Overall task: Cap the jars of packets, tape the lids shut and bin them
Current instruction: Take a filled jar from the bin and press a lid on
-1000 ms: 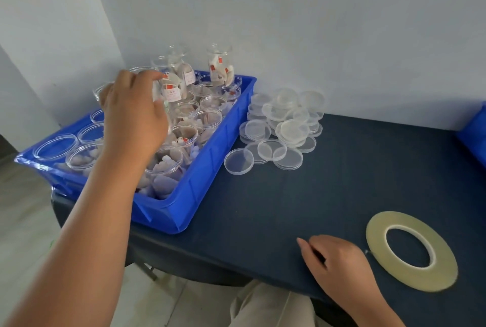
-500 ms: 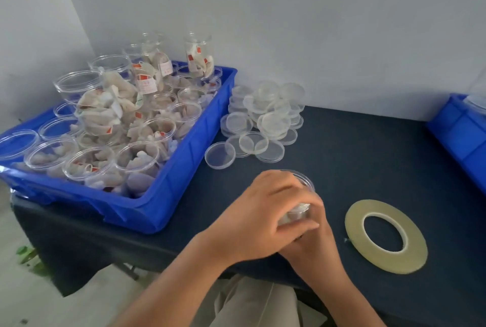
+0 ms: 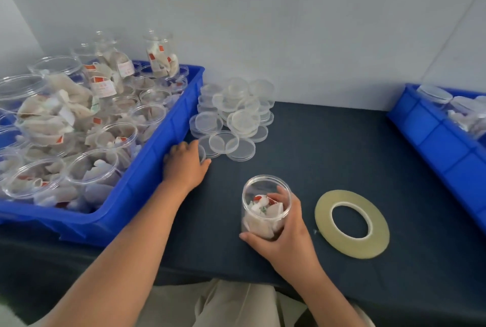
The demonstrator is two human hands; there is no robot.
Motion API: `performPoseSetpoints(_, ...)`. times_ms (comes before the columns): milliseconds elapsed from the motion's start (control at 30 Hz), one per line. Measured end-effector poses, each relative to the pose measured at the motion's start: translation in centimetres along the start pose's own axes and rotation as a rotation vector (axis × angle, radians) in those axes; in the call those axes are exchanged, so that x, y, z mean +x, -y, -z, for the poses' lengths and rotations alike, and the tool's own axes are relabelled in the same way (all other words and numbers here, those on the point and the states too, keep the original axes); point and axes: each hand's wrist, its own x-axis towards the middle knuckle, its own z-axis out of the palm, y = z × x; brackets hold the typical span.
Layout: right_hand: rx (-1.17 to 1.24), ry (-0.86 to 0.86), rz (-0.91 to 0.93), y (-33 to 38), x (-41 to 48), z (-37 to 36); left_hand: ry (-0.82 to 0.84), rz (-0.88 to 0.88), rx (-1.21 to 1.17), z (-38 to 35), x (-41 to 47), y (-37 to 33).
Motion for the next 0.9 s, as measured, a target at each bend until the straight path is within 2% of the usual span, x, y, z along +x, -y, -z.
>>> performPoseSetpoints(33, 0.0, -0.002, 0.004, 0.0, 0.0, 0.0, -0.02, -0.005, -0.024, 0.1, -0.4, -0.1)
performPoseSetpoints(100, -0.002, -0.003, 0.005, -0.1, 0.1, 0.0, -0.048, -0.008, -0.22, 0.6, -1.5, -0.5)
performPoseSetpoints(200, 0.0, -0.002, 0.01, -0.2, 0.1, 0.0, -0.089, -0.016, -0.717, 3.2, -4.3, -1.7)
performPoseSetpoints(267, 0.006, 0.006, 0.01, -0.2, 0.1, 0.0, -0.06, 0.032, -1.114, 5.7, -6.1, -3.0)
performPoseSetpoints(333, 0.009, 0.01, 0.004, -0.2, 0.1, 0.0, -0.048, 0.027, -1.395, 7.6, -7.9, -4.5)
performPoseSetpoints(467, -0.005, 0.014, 0.001, -0.2, 0.0, 0.0, -0.039, -0.054, -1.594, 9.9, -11.0, -7.5)
performPoseSetpoints(533, -0.007, 0.015, -0.003, -0.1, 0.0, -0.1, -0.023, -0.119, -1.561, 10.0, -12.1, -8.8)
performPoseSetpoints(700, 0.046, 0.008, 0.018, 0.2, -0.1, -0.1, -0.126, -0.22, -1.099, 7.8, -14.3, -10.2)
performPoseSetpoints(900, 0.049, -0.018, 0.038, 0.0, 0.1, -0.4, -0.045, -0.262, -0.833, 6.0, -16.0, -9.1)
